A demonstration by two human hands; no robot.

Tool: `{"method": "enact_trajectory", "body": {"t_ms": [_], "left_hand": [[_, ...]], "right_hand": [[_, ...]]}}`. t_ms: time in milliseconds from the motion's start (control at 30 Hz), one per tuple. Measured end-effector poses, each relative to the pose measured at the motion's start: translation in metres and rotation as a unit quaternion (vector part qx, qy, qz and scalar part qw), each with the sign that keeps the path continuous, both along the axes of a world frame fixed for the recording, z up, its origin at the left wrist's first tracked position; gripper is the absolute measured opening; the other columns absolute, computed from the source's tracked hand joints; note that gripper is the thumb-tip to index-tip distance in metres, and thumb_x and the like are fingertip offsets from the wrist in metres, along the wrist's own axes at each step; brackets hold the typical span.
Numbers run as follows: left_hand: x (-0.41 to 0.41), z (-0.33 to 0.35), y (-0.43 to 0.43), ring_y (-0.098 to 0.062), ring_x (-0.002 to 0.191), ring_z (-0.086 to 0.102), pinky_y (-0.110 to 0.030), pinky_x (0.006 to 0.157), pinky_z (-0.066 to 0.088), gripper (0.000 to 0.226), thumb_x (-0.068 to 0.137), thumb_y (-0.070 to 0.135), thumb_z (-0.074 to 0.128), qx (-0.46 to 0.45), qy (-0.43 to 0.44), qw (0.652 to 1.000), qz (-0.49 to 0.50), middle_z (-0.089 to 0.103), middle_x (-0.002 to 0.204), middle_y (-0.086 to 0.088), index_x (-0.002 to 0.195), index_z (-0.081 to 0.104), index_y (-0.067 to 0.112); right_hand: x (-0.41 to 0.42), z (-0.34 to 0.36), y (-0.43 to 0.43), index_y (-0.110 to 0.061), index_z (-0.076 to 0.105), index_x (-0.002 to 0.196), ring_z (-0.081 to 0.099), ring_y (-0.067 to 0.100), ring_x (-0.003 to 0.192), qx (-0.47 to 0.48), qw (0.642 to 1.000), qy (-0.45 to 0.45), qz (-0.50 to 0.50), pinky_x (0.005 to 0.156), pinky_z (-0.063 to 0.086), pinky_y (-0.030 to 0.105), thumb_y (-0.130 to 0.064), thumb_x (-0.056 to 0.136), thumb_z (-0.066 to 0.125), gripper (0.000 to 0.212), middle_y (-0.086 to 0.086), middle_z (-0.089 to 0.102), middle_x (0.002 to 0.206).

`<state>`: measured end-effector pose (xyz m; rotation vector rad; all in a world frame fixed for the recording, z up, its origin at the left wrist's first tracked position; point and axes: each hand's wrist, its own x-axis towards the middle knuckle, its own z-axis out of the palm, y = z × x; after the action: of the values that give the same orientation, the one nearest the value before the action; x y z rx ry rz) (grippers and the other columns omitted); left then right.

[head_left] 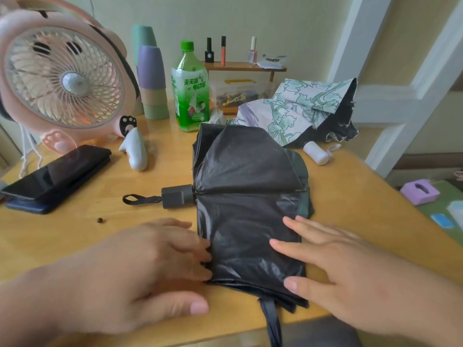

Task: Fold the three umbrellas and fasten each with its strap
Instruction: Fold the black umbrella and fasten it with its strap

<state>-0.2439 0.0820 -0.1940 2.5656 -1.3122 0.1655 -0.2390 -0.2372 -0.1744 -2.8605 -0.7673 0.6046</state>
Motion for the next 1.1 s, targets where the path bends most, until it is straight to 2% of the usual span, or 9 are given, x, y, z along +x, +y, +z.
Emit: {"method": "enact_trajectory", "body": {"t_ms": [133, 233, 333, 433, 500, 733, 867, 967, 1100], "left_hand": [[0.030, 0.018, -0.020, 0.003, 0.070, 0.067, -0.015, 0.060, 0.049, 0.034, 0.098, 0.055, 0.057, -0.167, 0.055, 0.977, 0.123, 0.072, 0.078, 0.022, 0.089, 0.077, 0.028], [0.065, 0.026, -0.036, 0.001, 0.067, 0.061, -0.008, 0.055, 0.040, 0.018, 0.088, 0.044, 0.072, -0.315, -0.022, 0.874, 0.370, 0.066, 0.068, 0.012, 0.080, 0.071, 0.027], [0.092, 0.035, -0.043, -0.005, 0.084, 0.064, -0.021, 0.075, 0.049, 0.039, 0.080, 0.044, 0.080, -0.263, 0.044, 0.852, 0.450, 0.066, 0.097, 0.012, 0.114, 0.069, 0.028], [0.096, 0.029, -0.049, -0.017, 0.094, 0.066, -0.029, 0.084, 0.049, 0.064, 0.077, 0.040, 0.085, -0.228, 0.125, 0.854, 0.451, 0.064, 0.108, 0.008, 0.134, 0.061, 0.024], [0.097, 0.021, -0.051, -0.016, 0.091, 0.065, -0.028, 0.079, 0.048, 0.066, 0.078, 0.035, 0.086, -0.256, 0.144, 0.844, 0.448, 0.062, 0.106, 0.009, 0.137, 0.059, 0.025], [0.090, 0.022, -0.049, 0.002, 0.064, 0.060, -0.016, 0.068, 0.047, 0.051, 0.082, 0.029, 0.083, -0.301, 0.124, 0.866, 0.379, 0.070, 0.075, 0.013, 0.130, 0.064, 0.027], [0.085, 0.023, -0.048, 0.001, 0.057, 0.054, -0.011, 0.053, 0.037, 0.011, 0.086, 0.029, 0.078, -0.256, 0.108, 0.885, 0.374, 0.059, 0.066, 0.009, 0.096, 0.074, 0.029], [0.080, 0.025, -0.047, 0.001, 0.073, 0.057, -0.013, 0.063, 0.040, 0.018, 0.081, 0.033, 0.082, -0.252, 0.086, 0.895, 0.358, 0.061, 0.083, 0.012, 0.094, 0.069, 0.034], [0.078, 0.026, -0.047, 0.001, 0.087, 0.058, -0.019, 0.080, 0.047, 0.029, 0.076, 0.036, 0.086, -0.261, 0.094, 0.905, 0.323, 0.064, 0.107, 0.012, 0.090, 0.061, 0.034]], "right_hand": [[0.015, 0.024, 0.005, -0.060, 0.051, 0.135, 0.028, -0.022, 0.135, 0.029, 0.997, -0.035, -0.060, 0.111, 0.029, 0.015, -0.070, 0.091, 0.049, 0.045, -0.047, 0.032, 0.147], [0.053, 0.026, 0.020, -0.039, 0.074, 0.108, 0.061, -0.014, 0.093, 0.230, 0.948, -0.143, -0.165, 0.080, 0.045, 0.004, -0.048, 0.089, 0.067, 0.022, -0.026, 0.072, 0.100], [0.099, 0.016, 0.027, -0.025, 0.074, 0.103, 0.066, -0.005, 0.086, 0.392, 0.859, -0.217, -0.247, 0.073, 0.045, 0.002, -0.023, 0.089, 0.076, 0.015, -0.012, 0.074, 0.096], [0.127, 0.007, 0.030, -0.024, 0.069, 0.119, 0.069, 0.008, 0.094, 0.450, 0.821, -0.152, -0.315, 0.082, 0.055, 0.024, -0.020, 0.085, 0.079, 0.035, -0.007, 0.072, 0.107], [0.133, 0.000, 0.031, -0.021, 0.066, 0.127, 0.069, 0.010, 0.095, 0.479, 0.804, -0.107, -0.335, 0.073, 0.050, 0.024, -0.017, 0.084, 0.081, 0.045, -0.005, 0.071, 0.110], [0.120, -0.007, 0.027, -0.023, 0.059, 0.133, 0.072, 0.019, 0.098, 0.585, 0.753, -0.067, -0.293, 0.085, 0.050, 0.029, -0.003, 0.078, 0.083, 0.063, 0.000, 0.075, 0.107], [0.098, 0.000, 0.021, -0.025, 0.054, 0.134, 0.075, 0.033, 0.099, 0.630, 0.734, -0.014, -0.251, 0.087, 0.058, 0.044, -0.002, 0.072, 0.083, 0.072, 0.011, 0.076, 0.109], [0.080, 0.002, 0.017, -0.020, 0.047, 0.141, 0.076, 0.033, 0.096, 0.654, 0.726, 0.032, -0.210, 0.077, 0.060, 0.033, 0.011, 0.082, 0.071, 0.071, 0.016, 0.077, 0.105], [0.069, 0.001, 0.016, -0.027, 0.037, 0.154, 0.075, 0.028, 0.096, 0.670, 0.712, 0.101, -0.185, 0.077, 0.062, 0.033, 0.000, 0.071, 0.075, 0.095, 0.019, 0.076, 0.106]]}}
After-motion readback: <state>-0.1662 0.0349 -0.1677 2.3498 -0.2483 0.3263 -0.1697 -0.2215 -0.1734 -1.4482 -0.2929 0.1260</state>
